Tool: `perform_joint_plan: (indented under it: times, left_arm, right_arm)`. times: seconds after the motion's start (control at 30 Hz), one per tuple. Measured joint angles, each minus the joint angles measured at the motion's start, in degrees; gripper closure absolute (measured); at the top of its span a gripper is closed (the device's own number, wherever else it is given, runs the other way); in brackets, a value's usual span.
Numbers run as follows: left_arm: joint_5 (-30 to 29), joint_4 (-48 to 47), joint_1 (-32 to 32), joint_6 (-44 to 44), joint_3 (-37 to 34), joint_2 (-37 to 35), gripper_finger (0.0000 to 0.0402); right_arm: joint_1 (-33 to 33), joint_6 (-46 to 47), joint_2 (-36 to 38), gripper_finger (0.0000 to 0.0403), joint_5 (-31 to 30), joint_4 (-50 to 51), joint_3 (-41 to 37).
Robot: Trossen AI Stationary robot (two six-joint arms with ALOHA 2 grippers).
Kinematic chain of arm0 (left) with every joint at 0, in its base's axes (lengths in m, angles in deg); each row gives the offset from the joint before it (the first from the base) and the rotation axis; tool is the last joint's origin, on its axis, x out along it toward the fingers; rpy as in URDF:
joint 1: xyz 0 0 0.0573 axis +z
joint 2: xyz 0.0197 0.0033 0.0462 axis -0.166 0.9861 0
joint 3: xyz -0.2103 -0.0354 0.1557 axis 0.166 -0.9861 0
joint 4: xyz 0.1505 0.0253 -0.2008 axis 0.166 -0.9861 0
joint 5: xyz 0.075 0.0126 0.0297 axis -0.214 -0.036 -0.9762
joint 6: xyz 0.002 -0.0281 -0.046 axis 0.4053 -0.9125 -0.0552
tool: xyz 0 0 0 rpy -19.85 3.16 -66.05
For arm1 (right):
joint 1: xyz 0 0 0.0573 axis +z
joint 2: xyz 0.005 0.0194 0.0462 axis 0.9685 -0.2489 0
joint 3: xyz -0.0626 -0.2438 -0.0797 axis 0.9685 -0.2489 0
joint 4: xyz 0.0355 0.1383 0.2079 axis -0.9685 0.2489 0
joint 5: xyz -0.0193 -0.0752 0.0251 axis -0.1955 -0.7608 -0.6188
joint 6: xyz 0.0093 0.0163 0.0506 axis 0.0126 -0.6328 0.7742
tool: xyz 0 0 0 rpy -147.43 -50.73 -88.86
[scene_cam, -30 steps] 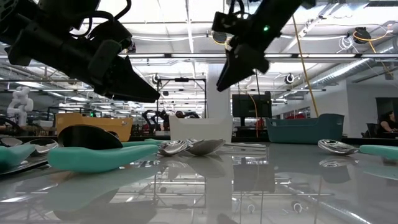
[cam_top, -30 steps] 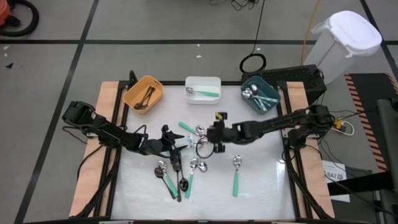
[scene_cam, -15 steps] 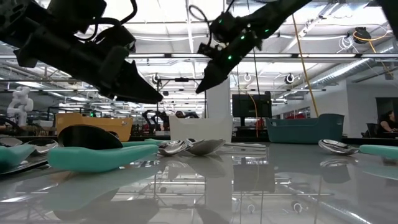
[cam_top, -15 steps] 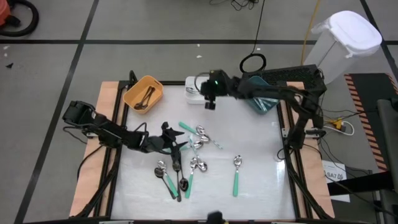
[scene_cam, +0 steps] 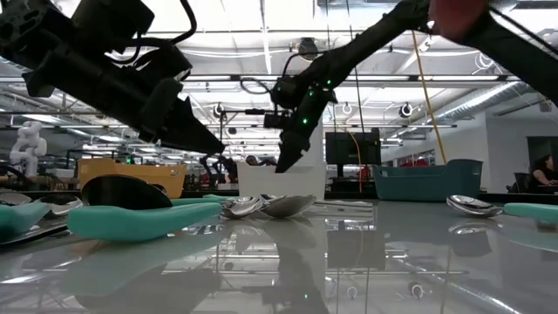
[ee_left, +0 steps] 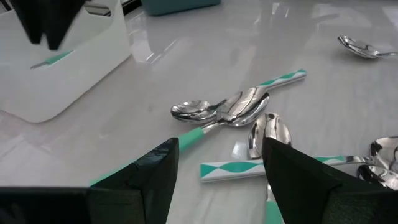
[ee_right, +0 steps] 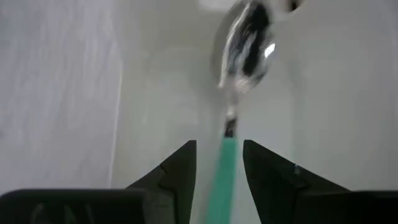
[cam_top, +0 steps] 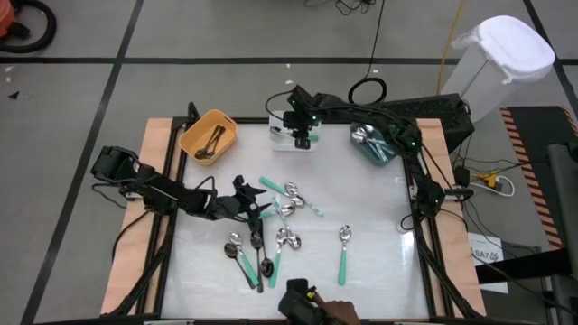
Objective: Sort silverware by color (type)
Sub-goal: Put the blue spoon into the white bin
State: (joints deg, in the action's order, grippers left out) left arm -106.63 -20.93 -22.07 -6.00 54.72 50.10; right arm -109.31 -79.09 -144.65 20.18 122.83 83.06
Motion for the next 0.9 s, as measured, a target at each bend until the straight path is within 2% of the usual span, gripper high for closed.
perform_joint_plan:
  times: [0.2, 0.47, 0.9]
  left_arm:
    - [0.0, -0.4, -0.9, -0.4, 0.0, 0.0, 0.017]
    - [0.0, -1.2, -1.9, -0.2, 0.0, 0.0, 0.017]
    - [0.0, -1.6, -1.8, 2.5, 0.0, 0.0, 0.017]
  right_arm:
    - [-0.3, 0.1, -3.1, 0.0252, -0.5, -1.0, 1.3]
    - [-0.6, 0.6, -3.2, 0.0232, -3.1, -1.4, 1.3]
    - [-0.9, 1.3, -4.2, 0.0273, -3.1, -1.3, 1.2]
